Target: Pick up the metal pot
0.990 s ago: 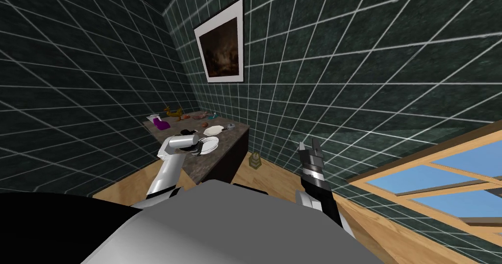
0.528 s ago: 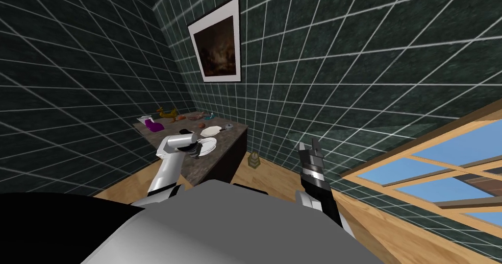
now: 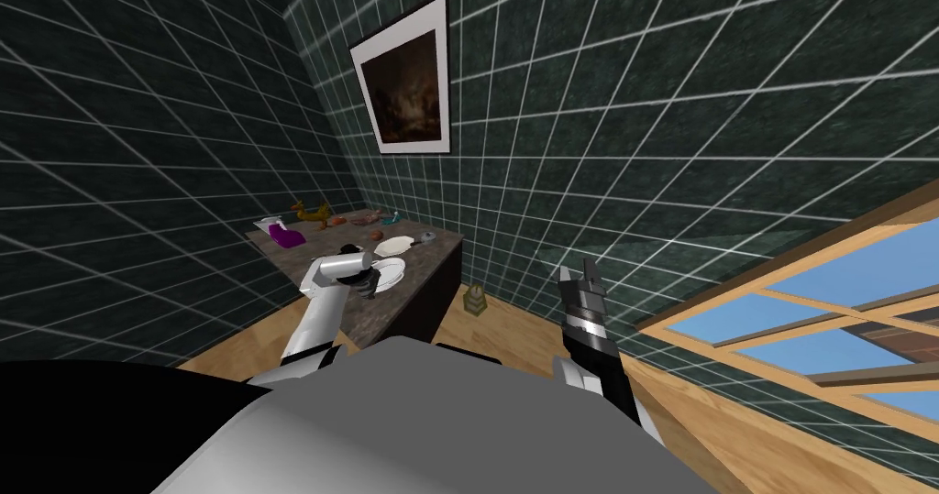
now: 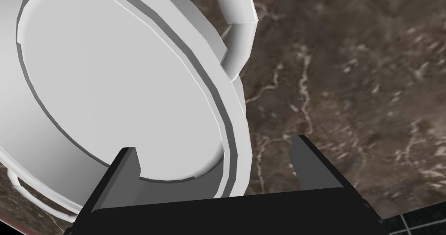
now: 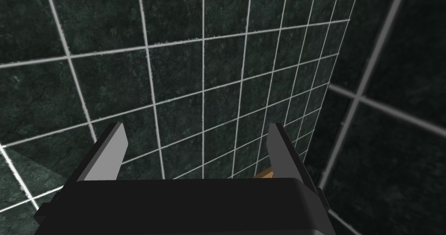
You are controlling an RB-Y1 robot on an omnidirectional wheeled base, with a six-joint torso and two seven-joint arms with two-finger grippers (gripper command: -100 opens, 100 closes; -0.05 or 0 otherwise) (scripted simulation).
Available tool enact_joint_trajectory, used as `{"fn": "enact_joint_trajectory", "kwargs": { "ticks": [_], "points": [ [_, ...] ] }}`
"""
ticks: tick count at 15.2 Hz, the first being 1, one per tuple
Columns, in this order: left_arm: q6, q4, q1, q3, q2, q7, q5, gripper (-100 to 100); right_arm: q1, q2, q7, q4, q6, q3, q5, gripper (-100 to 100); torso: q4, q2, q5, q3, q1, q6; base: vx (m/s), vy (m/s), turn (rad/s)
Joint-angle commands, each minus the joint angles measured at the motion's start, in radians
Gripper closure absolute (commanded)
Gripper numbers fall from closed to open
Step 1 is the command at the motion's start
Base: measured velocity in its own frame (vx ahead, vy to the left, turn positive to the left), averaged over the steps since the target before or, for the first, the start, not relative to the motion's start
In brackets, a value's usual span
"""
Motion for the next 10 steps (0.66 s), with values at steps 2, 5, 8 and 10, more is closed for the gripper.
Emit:
{"fn": "enact_joint_trajectory", "kwargs": {
  "ticks": [2,5,8,10],
  "points": [
    [0.0,0.0,0.0,0.0,0.0,0.0,0.0,100,0.0,0.0,0.0,0.0,0.0,0.0,0.0,0,0.0,0.0,0.0,0.0,0.0,0.0,0.0,0.0,0.0],
    [0.0,0.0,0.0,0.0,0.0,0.0,0.0,100,0.0,0.0,0.0,0.0,0.0,0.0,0.0,0,0.0,0.0,0.0,0.0,0.0,0.001,0.0,0.0,0.0],
    [0.05,-0.044,0.0,0.016,0.008,-0.002,0.009,100,0.0,0.0,0.0,0.0,0.0,0.0,0.0,0,0.001,0.0,-0.001,0.001,-0.002,0.0,-0.003,-0.013,-0.009],
    [0.047,-0.041,-0.001,0.016,0.009,-0.003,0.009,100,0.0,0.0,0.0,0.0,0.0,0.0,0.0,0,0.001,0.001,-0.002,0.001,-0.003,0.0,-0.005,-0.011,-0.005]
  ]
}}
